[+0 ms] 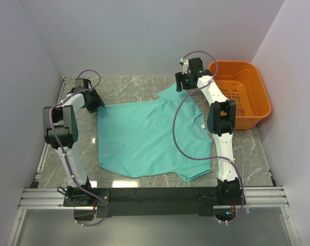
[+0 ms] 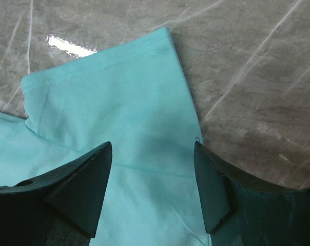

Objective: Fold and stack the t-shirts
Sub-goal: Flatten the tshirt out

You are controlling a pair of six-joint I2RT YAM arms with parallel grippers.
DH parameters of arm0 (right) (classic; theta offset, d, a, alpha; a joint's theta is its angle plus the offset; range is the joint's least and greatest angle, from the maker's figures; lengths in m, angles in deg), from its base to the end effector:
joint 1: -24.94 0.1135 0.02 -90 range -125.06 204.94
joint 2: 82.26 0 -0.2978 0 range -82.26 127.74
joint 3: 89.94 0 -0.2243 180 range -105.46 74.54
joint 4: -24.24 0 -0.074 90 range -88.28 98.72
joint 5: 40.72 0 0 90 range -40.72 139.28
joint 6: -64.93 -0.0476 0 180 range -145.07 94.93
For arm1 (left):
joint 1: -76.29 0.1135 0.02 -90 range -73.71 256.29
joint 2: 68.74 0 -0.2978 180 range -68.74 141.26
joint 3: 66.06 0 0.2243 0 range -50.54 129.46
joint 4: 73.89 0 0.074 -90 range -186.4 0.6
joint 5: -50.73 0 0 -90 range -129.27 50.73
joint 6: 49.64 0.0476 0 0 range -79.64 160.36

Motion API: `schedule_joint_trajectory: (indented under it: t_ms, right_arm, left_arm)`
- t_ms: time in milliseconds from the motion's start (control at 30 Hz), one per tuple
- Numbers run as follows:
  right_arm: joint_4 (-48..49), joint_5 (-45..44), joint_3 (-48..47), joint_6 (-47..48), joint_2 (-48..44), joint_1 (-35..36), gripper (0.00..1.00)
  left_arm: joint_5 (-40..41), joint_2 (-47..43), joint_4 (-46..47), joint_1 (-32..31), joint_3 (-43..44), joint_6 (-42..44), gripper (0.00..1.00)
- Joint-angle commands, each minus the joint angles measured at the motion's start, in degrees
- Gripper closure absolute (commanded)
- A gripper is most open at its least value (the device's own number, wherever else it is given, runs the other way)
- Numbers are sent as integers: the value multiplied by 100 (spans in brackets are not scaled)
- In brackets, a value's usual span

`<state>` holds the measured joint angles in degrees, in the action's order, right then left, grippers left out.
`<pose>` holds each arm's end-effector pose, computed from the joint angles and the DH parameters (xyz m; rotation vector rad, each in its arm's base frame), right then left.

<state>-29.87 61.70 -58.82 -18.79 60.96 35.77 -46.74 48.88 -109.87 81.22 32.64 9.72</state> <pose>0.5497 0.1156 0.2238 -0.4568 2.3680 0.2983 0.4388 0.0316 0.2055 -0.7292 2.4458 -0.3419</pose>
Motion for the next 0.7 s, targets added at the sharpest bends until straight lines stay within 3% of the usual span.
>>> schedule_joint_trajectory:
  t_ms: [0,500,667]
  right_arm:
    - [88,102,64,-4,-540,-19,28]
    - [88,225,284,-22,-716,-28,28]
    - [123,243,433,-22,-804,-37,28]
  left_arm:
    - [324,-503,122,17,-65,189,46]
    - [-61,314,-536,87,752,1163,46]
    - [-263,244,-476,201,656,1542,46]
